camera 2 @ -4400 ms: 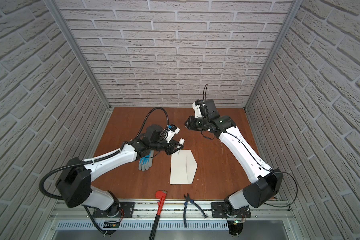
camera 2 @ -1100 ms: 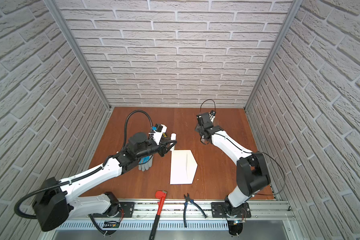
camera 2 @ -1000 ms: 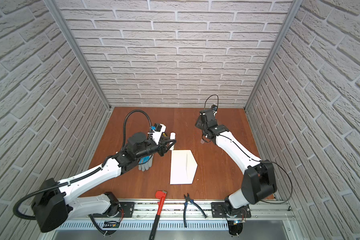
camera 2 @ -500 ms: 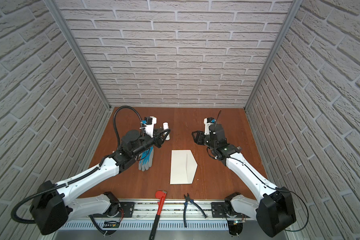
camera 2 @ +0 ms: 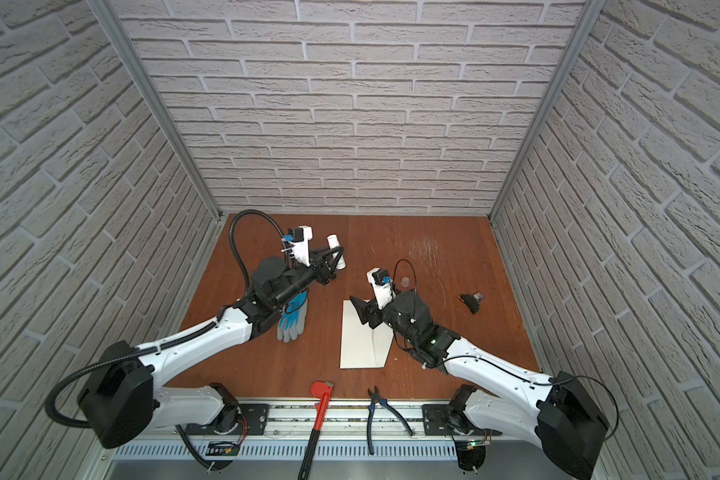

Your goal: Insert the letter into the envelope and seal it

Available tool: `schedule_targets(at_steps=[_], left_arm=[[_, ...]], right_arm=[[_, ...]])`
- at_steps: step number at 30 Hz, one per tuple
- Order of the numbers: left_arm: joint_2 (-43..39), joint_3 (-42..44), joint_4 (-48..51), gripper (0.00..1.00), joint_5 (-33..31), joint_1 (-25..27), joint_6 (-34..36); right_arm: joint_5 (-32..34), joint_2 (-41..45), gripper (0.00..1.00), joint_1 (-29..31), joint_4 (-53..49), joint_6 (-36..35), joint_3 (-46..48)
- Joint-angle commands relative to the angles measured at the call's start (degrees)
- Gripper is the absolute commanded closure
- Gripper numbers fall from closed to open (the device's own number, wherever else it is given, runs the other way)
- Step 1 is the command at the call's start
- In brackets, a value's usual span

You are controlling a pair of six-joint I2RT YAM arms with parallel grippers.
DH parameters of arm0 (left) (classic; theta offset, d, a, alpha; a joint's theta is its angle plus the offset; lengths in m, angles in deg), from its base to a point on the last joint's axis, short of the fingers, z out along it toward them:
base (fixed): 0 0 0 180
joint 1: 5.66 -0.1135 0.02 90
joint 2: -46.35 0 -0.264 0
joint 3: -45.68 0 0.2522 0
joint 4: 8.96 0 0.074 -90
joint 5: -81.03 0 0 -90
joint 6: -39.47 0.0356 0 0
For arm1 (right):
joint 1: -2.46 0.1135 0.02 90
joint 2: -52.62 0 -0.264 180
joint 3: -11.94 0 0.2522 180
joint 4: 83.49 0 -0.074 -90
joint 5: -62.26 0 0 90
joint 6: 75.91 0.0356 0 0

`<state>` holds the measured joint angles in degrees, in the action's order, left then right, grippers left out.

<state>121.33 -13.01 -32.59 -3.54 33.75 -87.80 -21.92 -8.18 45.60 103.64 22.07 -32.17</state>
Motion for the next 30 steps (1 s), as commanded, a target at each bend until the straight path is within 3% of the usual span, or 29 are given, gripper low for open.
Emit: schedule_targets(at_steps=[1, 9, 27, 30], left_arm=[[2.0, 0.6, -13.1, 1.0, 0.5, -0.2, -3.1], [6.0, 1.2, -21.2, 1.0, 4.5, 0.0, -4.1], [9.0, 1.2, -26.3, 1.0, 9.6, 2.7, -3.2], [9.1, 1.1, -26.4, 1.0, 9.9, 2.9, -3.0]], right_arm=[[7.2, -0.7, 0.27, 1.9, 11.8, -7.3, 0.7], [12.8, -3.7, 0.36, 2.6, 16.4, -9.2, -0.4], [11.9, -10.3, 0.43, 2.6, 25.5, -17.9, -4.6], [11.9, -10.6, 0.49, 2.6, 25.0, -18.0, -5.4]])
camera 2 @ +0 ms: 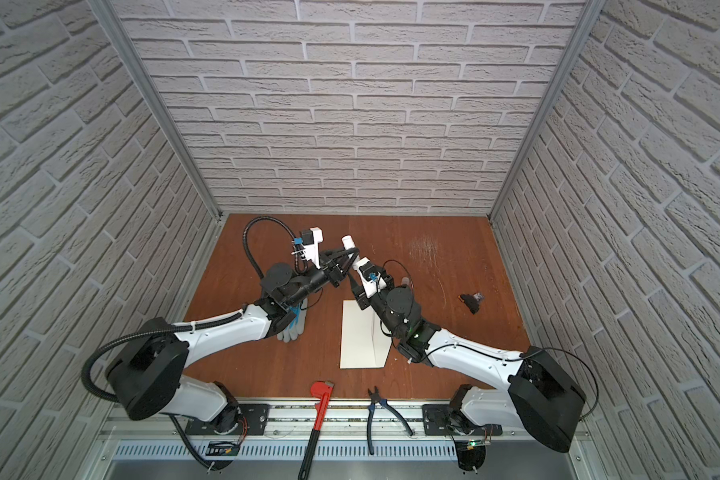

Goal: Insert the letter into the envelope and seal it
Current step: 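Close the right gripper around the glue stick below the left gripper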

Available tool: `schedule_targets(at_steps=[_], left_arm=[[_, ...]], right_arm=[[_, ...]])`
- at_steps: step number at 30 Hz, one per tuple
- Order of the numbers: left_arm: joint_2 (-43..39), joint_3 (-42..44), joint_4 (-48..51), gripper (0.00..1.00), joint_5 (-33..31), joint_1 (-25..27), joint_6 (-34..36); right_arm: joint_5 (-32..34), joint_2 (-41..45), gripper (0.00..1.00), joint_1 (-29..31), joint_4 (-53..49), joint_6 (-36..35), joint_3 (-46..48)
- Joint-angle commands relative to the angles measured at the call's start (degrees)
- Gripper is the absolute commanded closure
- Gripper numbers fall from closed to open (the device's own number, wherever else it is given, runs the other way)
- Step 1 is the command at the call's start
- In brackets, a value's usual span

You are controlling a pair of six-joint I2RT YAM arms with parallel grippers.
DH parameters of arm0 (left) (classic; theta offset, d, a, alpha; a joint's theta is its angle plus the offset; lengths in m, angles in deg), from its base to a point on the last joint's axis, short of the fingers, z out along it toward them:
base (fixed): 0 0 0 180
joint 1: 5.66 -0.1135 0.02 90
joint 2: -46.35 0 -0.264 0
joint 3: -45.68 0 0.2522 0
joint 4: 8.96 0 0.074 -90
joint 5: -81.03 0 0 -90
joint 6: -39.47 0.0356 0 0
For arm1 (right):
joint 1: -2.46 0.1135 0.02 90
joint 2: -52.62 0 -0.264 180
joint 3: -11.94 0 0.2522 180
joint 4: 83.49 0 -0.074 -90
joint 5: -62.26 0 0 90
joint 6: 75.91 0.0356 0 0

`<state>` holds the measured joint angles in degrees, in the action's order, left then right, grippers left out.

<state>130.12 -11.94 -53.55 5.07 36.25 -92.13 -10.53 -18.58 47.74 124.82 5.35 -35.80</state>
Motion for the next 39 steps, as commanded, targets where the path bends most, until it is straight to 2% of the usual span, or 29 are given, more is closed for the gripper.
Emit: schedule_targets(at_steps=[1, 8, 13, 15, 18, 20, 31, 36, 39], left_arm=[[0.3, 0.0, -5.3, 1.0, 1.4, 0.4, 1.4], [0.0, 0.1, -4.6, 1.0, 1.5, 0.5, 1.8], [0.0, 0.0, -4.1, 1.0, 1.5, 0.7, 2.1], [-0.1, 0.1, -4.1, 1.0, 1.4, 0.7, 2.3], [-0.4, 0.0, -3.9, 1.0, 1.2, 0.7, 2.6], [-0.7, 0.0, -3.5, 1.0, 1.1, 0.8, 3.0], [-1.7, -0.8, -0.7, 1.0, 1.8, 0.5, 4.7], [-1.6, -0.4, -2.0, 1.0, 1.6, 0.5, 4.1], [-1.7, -0.3, -1.9, 1.0, 1.6, 0.5, 4.1]], right_arm=[[0.5, -0.2, 0.52, 0.4, 3.4, -1.4, -2.1], [0.1, 0.1, 0.69, 0.5, 1.9, -1.5, -2.9], [-0.8, 0.5, 0.75, 0.4, 0.3, -1.6, -3.3], [-1.3, 0.6, 0.74, 0.4, -0.4, -1.2, -3.6], [-1.3, 0.8, 0.59, 0.5, -1.6, -1.0, -3.7], [-0.8, 1.0, 0.55, 0.5, -2.1, -0.9, -3.6], [-0.2, 1.5, 0.64, 0.5, -2.6, -0.7, -3.2], [0.3, 1.2, 0.58, 0.5, -2.5, 0.0, -3.0], [1.5, 1.2, 0.59, 0.5, -2.3, 0.7, -2.8]])
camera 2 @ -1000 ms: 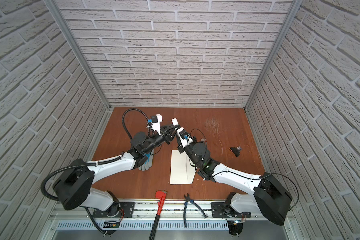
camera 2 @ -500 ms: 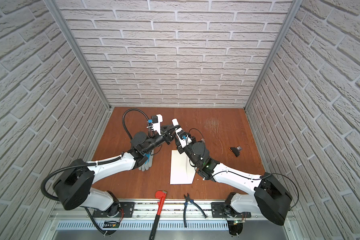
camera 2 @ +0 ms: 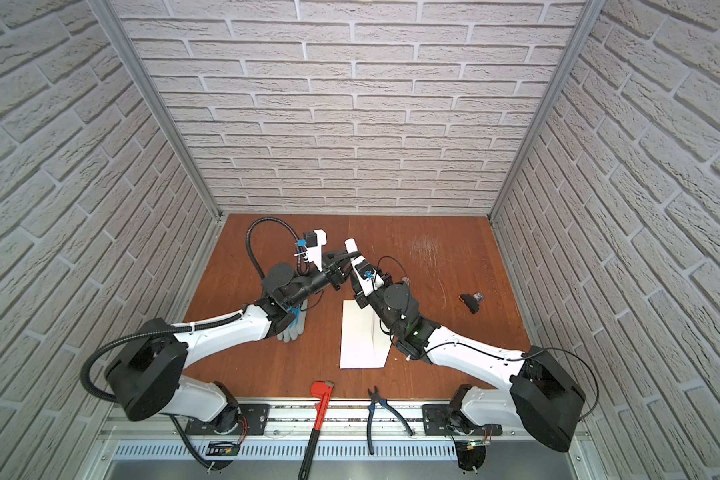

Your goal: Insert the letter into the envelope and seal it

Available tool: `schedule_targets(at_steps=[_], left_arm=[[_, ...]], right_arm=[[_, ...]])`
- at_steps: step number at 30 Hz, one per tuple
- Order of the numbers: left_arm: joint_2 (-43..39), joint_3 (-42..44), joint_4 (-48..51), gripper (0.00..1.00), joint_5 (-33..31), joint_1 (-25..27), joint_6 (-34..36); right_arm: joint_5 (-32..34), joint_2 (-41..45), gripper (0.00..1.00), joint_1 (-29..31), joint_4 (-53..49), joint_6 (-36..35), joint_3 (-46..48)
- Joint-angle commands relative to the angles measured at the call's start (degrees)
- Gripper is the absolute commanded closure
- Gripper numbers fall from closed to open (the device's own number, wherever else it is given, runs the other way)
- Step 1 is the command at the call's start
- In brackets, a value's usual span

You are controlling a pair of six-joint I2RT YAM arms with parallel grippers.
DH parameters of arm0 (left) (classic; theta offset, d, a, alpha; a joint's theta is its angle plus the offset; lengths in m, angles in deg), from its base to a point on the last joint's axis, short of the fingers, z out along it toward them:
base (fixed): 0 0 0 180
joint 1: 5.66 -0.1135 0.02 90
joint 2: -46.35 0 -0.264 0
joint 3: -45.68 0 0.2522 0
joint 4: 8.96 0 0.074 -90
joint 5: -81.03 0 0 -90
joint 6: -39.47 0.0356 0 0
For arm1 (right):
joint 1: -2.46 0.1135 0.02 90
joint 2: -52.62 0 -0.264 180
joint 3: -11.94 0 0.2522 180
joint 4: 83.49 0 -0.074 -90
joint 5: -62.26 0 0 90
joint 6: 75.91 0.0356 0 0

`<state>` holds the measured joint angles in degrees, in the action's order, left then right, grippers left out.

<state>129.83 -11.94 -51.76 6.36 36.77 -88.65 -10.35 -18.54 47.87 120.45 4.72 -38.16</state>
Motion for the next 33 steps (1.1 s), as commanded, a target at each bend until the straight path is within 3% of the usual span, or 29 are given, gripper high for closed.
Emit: schedule_targets(at_steps=[1, 14, 21, 24, 33], left_arm=[[-1.4, -0.2, -3.7, 1.0, 0.3, -0.1, 0.7], [-1.1, -0.3, -4.2, 1.0, 0.4, -0.1, 0.4], [-1.4, -0.3, -4.3, 1.0, 0.3, -0.1, 0.6], [-1.5, -0.3, -4.2, 1.0, 0.4, -0.1, 0.6], [-1.3, -0.2, -3.9, 1.0, 0.7, 0.0, 0.6]], right_arm=[[1.6, 1.2, 0.59, 0.4, 2.1, 1.5, -0.3], [2.7, 1.1, 0.7, 0.4, 1.6, 2.7, -0.4], [3.2, 1.4, 0.6, 0.4, 0.8, 3.0, -0.4], [3.8, 1.4, 0.6, 0.4, 0.6, 3.3, -0.3], [3.3, 1.7, 0.73, 0.4, 0.3, 3.5, -0.6]])
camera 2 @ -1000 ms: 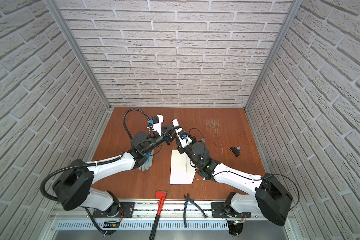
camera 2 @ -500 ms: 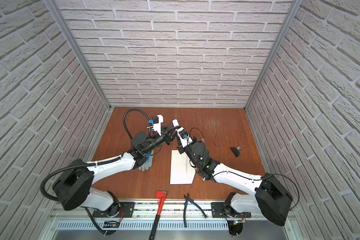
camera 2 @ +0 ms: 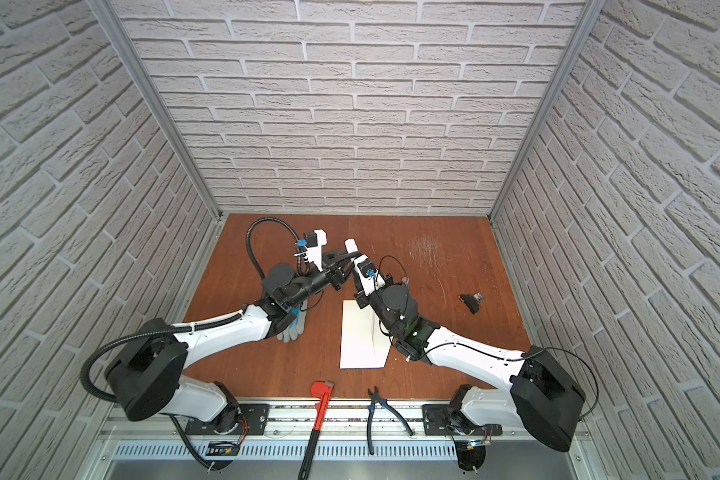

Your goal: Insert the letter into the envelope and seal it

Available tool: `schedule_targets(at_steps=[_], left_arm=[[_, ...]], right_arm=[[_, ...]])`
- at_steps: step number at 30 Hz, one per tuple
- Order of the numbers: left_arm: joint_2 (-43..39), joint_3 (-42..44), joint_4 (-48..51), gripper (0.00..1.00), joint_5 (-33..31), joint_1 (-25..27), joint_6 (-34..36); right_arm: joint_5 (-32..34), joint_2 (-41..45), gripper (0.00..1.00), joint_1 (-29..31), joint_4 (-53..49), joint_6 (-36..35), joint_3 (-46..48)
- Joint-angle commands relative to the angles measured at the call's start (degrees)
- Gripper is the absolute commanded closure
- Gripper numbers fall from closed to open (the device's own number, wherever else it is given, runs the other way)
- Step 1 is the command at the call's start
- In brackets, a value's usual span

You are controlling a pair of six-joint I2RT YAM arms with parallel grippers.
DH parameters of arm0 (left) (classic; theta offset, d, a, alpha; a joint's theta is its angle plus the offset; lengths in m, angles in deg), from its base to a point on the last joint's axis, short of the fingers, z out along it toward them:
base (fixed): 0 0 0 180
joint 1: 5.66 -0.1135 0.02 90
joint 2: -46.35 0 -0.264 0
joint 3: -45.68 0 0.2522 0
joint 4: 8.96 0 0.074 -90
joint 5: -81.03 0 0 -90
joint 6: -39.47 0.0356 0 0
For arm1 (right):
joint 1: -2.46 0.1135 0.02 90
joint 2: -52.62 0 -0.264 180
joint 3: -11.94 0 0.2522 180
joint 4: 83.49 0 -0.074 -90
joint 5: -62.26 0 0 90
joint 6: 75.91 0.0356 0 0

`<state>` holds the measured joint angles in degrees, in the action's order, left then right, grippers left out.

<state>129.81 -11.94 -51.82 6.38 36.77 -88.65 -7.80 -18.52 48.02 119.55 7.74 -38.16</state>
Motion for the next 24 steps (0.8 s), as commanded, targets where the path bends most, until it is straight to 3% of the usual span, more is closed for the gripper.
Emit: schedule_targets(at_steps=[1, 7, 12, 18, 24], left_arm=[[-1.1, -0.2, -3.8, 1.0, 0.6, 0.1, 0.5], [-0.3, -0.1, -3.9, 1.0, 1.7, 0.0, 0.5], [1.3, -0.8, -5.0, 1.0, 7.1, -1.4, -2.8], [1.5, 0.1, -7.3, 1.0, 18.7, -4.6, -7.2], [-1.6, 1.8, -4.4, 1.0, 28.3, -5.9, -6.8]], right_arm=[[0.5, 1.6, 0.75, 0.3, 1.1, 0.6, -0.7], [-2.7, 2.8, 0.84, 0.2, -0.6, 0.2, -1.4], [-7.7, 4.9, 0.91, 0.2, -5.2, 0.9, -3.5], [-19.4, 9.8, 0.94, 0.2, -17.9, 3.7, -7.5], [-33.3, 14.0, 0.94, 0.1, -28.5, 6.6, -11.2]])
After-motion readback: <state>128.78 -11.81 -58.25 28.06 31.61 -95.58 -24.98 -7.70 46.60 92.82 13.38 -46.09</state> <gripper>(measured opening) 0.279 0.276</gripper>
